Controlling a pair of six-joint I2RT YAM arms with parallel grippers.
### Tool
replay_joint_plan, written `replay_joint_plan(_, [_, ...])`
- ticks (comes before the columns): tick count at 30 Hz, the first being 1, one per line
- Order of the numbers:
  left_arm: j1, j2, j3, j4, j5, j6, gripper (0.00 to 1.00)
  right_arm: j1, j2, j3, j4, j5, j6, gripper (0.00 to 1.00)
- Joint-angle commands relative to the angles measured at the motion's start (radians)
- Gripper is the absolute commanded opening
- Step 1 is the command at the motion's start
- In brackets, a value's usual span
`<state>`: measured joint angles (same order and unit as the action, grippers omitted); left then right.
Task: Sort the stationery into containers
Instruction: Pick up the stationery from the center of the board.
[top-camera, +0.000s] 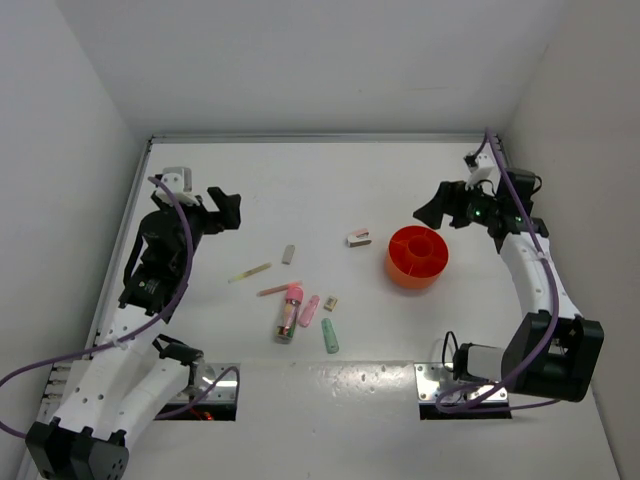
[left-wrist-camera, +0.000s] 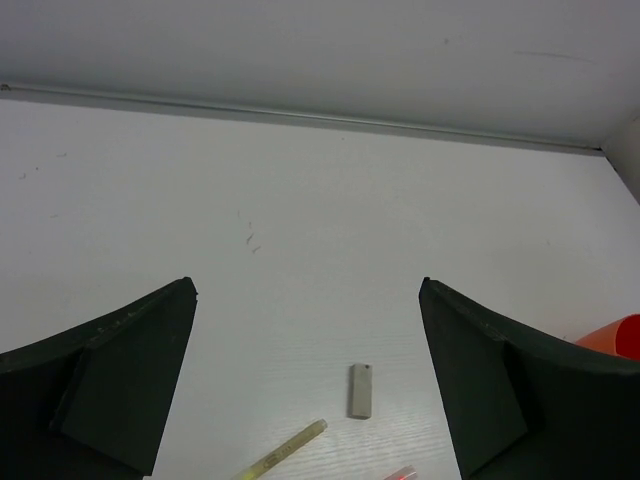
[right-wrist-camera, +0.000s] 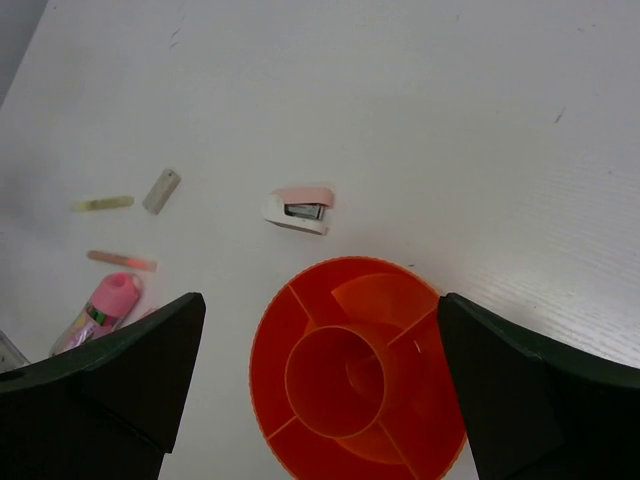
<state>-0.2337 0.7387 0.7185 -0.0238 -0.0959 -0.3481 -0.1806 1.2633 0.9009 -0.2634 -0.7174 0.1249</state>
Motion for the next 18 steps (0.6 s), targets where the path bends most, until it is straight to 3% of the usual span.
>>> replay_joint_plan(1, [0.005, -0.004, 0.013, 0.019, 0.027, 0.015, 1.00, 0.000, -0.018, 0.014, 0.016, -0.085, -0.040, 1.00])
replay_joint_plan(5, [0.005, -0.004, 0.013, 0.019, 0.036, 0.015, 0.99, 0.000, -0.027, -0.010, 0.006, -0.212, -0.089, 0.99])
replay_joint_plan(6, [0.005, -0.004, 0.013, 0.019, 0.050, 0.015, 0.96, 0.000, -0.027, -0.010, -0.003, -0.288, -0.103, 0.87])
replay_joint_plan(7, [0.005, -0.004, 0.013, 0.019, 0.062, 0.015, 0.81, 0.000, -0.010, -0.010, -0.013, -0.328, -0.103, 0.69])
replay_joint_plan(8, [0.005, -0.004, 0.013, 0.019, 0.080, 0.036, 0.61, 0.016, 0.023, 0.006, -0.055, -0.361, -0.103, 0.27])
replay_joint_plan(9, [0.005, 0.007, 0.013, 0.019, 0.126, 0.046, 0.39, 0.035, 0.043, 0.016, -0.091, -0.463, -0.103, 0.03])
replay_joint_plan(10, [0.005, 0.007, 0.013, 0.007, 0.136, 0.046, 0.10, 0.050, 0.071, 0.026, -0.126, -0.526, -0.120, 0.00])
replay_joint_plan(11, [-0.004, 0.007, 0.022, -0.014, 0.136, 0.057, 0.04, 0.065, 0.109, 0.026, -0.169, -0.574, -0.120, 0.00])
replay_joint_plan(12, [-0.019, 0.007, 0.022, -0.034, 0.124, 0.057, 0.02, 0.087, 0.110, 0.026, -0.169, -0.589, -0.120, 0.12])
replay_joint_plan(13, [-0.019, -0.007, 0.032, -0.051, 0.113, 0.057, 0.02, 0.124, 0.110, 0.015, -0.169, -0.570, -0.120, 0.38])
replay_joint_plan(14, [-0.035, -0.024, 0.032, -0.068, 0.102, 0.057, 0.19, 0.144, 0.110, -0.002, -0.169, -0.557, -0.120, 0.51])
replay_joint_plan(15, [-0.047, -0.033, 0.032, -0.102, 0.102, 0.044, 0.37, 0.165, 0.119, -0.013, -0.169, -0.529, -0.120, 0.80])
replay_joint_plan(16, [-0.047, -0.033, 0.032, -0.120, 0.117, 0.026, 0.54, 0.208, 0.129, -0.013, -0.181, -0.528, -0.134, 0.91])
replay_joint_plan(17, [-0.047, -0.044, 0.032, -0.146, 0.134, 0.006, 0.75, 0.231, 0.130, -0.013, -0.181, -0.519, -0.134, 0.93])
replay_joint_plan(18, [-0.056, -0.044, 0.041, -0.209, 0.163, -0.041, 0.84, 0.257, 0.146, -0.013, -0.213, -0.484, -0.151, 0.96])
